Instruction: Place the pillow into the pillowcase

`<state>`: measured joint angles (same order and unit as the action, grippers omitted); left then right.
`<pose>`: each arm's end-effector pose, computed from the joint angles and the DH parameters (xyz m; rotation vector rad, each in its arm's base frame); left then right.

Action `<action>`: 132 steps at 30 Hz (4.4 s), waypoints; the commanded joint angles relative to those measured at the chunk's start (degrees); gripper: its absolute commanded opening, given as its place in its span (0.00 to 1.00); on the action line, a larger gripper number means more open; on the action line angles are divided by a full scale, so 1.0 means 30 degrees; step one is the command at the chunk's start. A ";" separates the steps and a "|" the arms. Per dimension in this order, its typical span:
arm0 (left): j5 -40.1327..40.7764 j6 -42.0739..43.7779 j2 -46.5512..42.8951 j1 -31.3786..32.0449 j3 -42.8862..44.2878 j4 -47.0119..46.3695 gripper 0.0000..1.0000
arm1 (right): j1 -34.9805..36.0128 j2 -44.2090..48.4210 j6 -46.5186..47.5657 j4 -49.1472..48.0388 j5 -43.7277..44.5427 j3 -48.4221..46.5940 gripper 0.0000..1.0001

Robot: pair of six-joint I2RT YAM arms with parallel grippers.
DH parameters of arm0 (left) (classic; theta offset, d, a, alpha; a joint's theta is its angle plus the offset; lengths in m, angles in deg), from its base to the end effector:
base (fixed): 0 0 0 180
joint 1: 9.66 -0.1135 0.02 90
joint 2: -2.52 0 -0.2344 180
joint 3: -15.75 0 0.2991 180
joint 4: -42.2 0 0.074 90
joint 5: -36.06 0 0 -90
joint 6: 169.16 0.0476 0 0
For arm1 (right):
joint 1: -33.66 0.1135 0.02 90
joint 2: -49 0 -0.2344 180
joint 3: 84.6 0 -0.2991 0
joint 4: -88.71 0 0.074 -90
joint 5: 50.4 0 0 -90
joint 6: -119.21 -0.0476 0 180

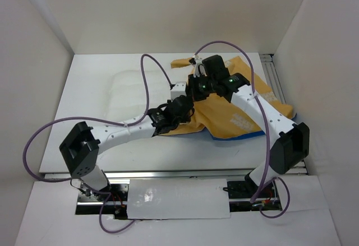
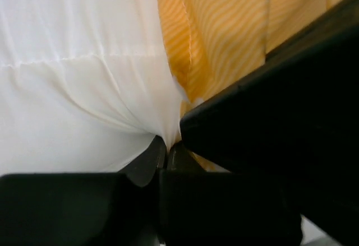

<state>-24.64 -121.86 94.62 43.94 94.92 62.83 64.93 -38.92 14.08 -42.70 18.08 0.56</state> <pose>0.2658 -0.3213 0.2170 -0.0933 2.1063 -0.4705 0.3301 0.2209 0.3051 -0.5342 2.3243 0.8351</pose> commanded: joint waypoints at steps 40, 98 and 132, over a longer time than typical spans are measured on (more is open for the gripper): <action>-0.5075 0.1427 1.0328 -1.0044 1.5137 1.1453 1.00 | -0.2656 -0.0889 -0.1252 -0.1323 1.2530 -0.0250 1.00; 0.0482 -0.6037 -0.2749 -0.6677 0.2524 0.0000 0.00 | 0.3262 -1.2293 -0.3683 -0.3811 0.3546 -1.5898 0.00; -0.1863 0.5590 -0.9493 0.3223 -0.6767 0.3777 1.00 | 0.1531 0.4140 -0.1693 -0.3049 0.7731 0.9298 1.00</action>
<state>-32.50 -110.54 64.76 50.96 75.64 77.34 69.10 -27.36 10.21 -47.97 42.03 27.25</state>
